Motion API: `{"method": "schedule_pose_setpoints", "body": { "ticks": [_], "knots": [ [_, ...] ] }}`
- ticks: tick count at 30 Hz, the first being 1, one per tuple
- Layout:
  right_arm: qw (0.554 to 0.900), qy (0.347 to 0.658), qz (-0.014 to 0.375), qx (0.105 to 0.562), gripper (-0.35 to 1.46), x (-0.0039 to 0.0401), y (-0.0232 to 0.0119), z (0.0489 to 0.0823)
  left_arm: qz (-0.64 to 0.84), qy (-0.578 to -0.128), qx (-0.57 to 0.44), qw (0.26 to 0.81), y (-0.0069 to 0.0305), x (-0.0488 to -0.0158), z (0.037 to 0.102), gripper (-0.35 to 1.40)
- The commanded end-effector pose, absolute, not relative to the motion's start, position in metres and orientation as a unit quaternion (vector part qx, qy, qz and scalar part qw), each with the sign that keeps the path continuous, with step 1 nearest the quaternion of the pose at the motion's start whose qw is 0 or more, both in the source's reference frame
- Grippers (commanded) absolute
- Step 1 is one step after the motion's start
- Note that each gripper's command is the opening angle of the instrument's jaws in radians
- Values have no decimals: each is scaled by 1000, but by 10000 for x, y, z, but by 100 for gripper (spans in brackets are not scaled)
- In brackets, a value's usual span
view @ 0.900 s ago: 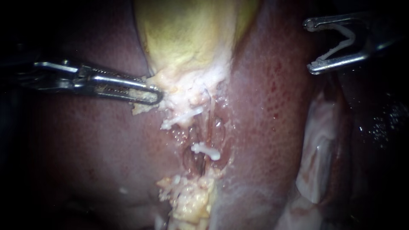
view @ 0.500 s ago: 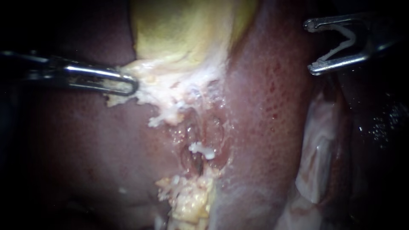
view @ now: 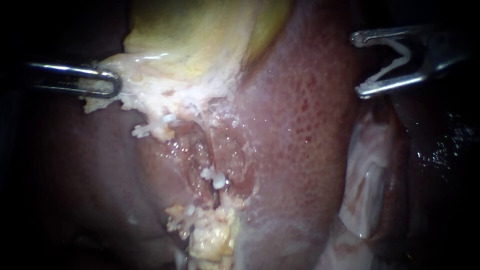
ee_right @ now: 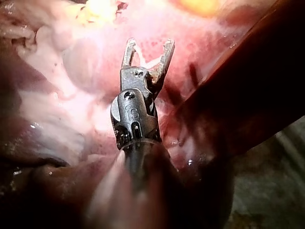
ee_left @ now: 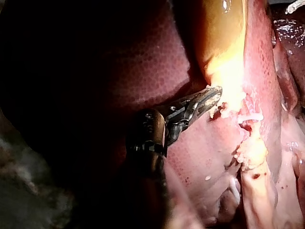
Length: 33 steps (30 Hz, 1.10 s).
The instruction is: Clipping second clip right tube
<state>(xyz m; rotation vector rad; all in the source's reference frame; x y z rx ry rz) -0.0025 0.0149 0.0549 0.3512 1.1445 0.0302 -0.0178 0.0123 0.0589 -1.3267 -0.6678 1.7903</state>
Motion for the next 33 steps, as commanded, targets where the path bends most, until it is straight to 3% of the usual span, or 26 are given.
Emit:
{"method": "schedule_pose_setpoints", "body": {
  "ticks": [1, 16, 24, 33],
  "knots": [
    [824, 539, 21, 174, 50, -18, 142, 552, 707, -263, -523, 397, 123, -178, 590, -35],
    [796, 504, 136, 306, 50, 98, 30, 632, 707, -262, -523, 398, 121, -181, 589, -35],
    [771, 500, 175, 354, 48, 138, 12, 655, 707, -260, -523, 399, 120, -183, 590, -35],
    [764, 494, 204, 361, 48, 167, 9, 672, 707, -261, -523, 398, 118, -185, 589, -35]
  ]
}}
